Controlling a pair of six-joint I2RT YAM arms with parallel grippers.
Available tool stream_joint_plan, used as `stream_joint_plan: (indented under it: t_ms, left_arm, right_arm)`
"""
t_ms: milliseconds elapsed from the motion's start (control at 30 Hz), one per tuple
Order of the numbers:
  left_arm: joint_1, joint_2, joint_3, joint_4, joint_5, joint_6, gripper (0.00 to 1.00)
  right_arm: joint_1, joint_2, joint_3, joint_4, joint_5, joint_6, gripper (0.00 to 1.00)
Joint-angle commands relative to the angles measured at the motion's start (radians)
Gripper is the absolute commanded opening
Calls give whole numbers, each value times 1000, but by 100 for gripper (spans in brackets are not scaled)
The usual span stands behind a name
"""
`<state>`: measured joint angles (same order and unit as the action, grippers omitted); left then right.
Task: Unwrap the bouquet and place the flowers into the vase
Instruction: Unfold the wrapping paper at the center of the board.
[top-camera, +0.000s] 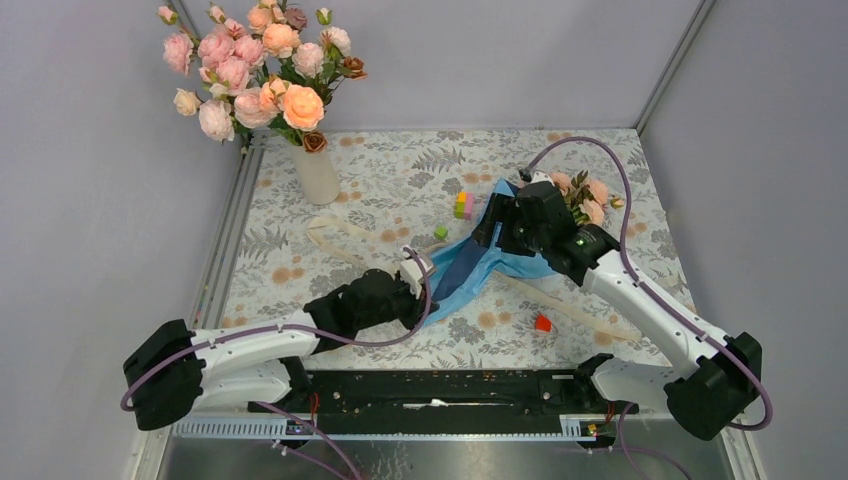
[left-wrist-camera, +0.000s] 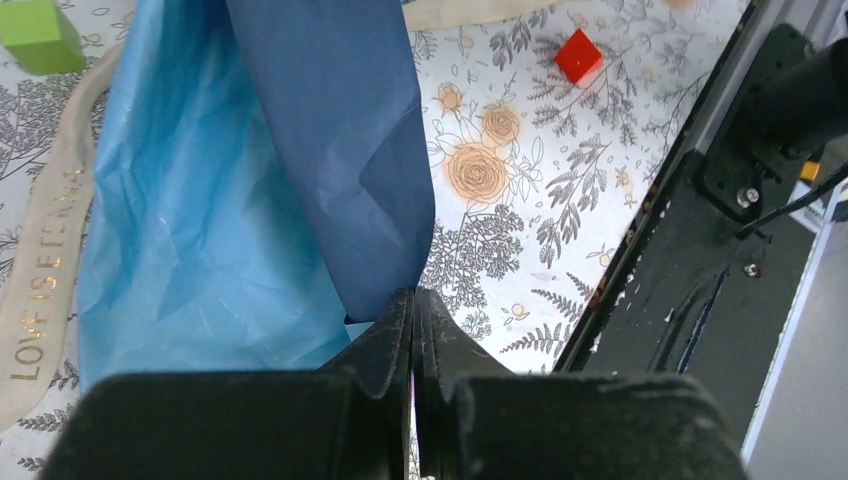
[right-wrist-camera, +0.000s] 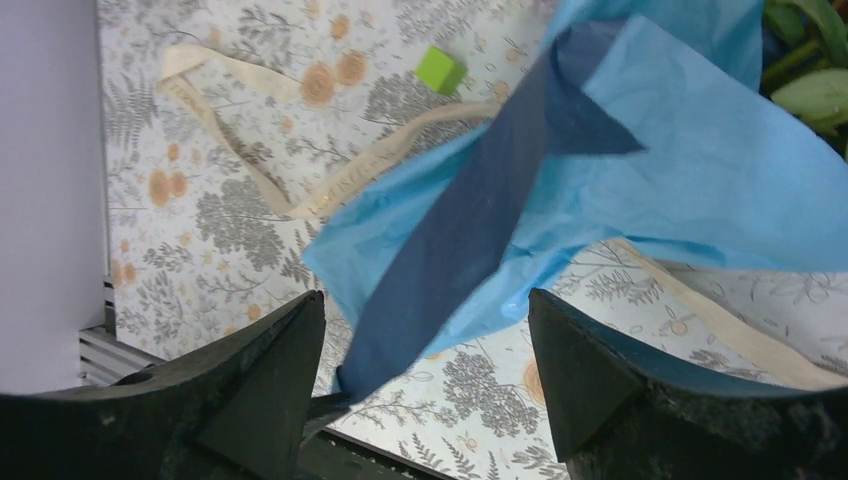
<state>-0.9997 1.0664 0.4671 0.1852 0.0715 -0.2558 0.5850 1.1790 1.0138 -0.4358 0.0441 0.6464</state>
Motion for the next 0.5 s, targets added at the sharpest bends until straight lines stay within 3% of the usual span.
stream_joint_plan:
  t_ms: [0, 233, 467]
  left_arm:
    - [-58, 26, 54, -15, -66, 68, 0]
    - [-160, 49, 65, -20, -164, 113, 0]
    - [-200, 59, 68, -15, -189, 122, 0]
  right_arm:
    - [26, 12, 93, -4, -3, -58, 80]
    - [75, 68, 175, -176, 255, -84, 78]
    - [75, 5, 68, -213, 369, -14, 85]
